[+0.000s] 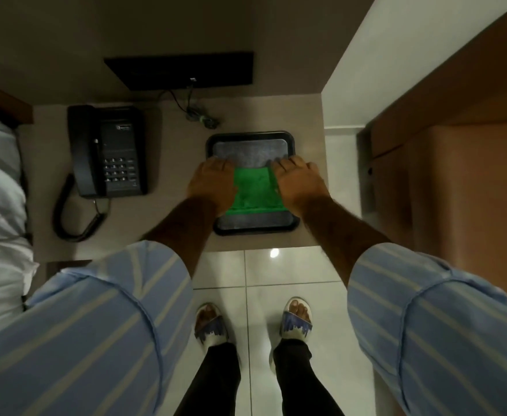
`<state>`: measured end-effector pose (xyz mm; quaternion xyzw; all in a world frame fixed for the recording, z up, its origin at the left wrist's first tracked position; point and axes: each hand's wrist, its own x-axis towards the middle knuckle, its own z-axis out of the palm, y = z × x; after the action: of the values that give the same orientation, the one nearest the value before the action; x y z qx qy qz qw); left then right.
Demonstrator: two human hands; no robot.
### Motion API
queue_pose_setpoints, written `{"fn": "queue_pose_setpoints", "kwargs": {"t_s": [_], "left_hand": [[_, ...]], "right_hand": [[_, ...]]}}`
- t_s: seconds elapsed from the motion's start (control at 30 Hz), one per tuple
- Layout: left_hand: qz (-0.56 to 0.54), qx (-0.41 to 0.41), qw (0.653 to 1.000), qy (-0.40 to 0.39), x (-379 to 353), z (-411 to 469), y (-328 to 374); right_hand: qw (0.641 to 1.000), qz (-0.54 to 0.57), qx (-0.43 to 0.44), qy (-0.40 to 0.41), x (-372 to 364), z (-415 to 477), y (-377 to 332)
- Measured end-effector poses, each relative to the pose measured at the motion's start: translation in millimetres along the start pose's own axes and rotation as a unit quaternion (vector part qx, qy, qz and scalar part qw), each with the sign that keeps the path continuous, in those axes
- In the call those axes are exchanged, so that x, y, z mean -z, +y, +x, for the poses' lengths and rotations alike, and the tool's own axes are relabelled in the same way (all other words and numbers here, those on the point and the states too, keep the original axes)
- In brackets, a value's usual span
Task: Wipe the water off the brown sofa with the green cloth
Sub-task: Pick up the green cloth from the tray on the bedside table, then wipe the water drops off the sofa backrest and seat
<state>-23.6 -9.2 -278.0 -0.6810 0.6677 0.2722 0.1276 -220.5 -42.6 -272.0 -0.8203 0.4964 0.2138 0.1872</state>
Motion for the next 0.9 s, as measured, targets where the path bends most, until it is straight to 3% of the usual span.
{"fn": "queue_pose_setpoints", "kwargs": {"t_s": [0.23, 0.4, 0.53, 0.9], "left_hand": [[0.038, -0.002, 0.999, 0.015, -13.7, 4.6, 0.4], [-0.080, -0.039, 0.996, -0.022, 8.5, -20.1, -2.1], [-0.084, -0.071, 0.994, -0.006, 48.4, -36.3, 14.6], [-0.017, -0.235, 0.972, -0.023, 114.0, -88.2, 186.8]], "right_hand": [[0.998, -0.013, -0.018, 0.058, -17.4, -1.9, -6.6], [0.993, 0.110, -0.035, 0.037, 7.5, -32.8, -4.7], [0.969, 0.230, -0.081, 0.029, 31.5, -69.2, 4.3], [0.890, 0.362, -0.248, 0.124, 48.2, -258.2, 85.5]]}}
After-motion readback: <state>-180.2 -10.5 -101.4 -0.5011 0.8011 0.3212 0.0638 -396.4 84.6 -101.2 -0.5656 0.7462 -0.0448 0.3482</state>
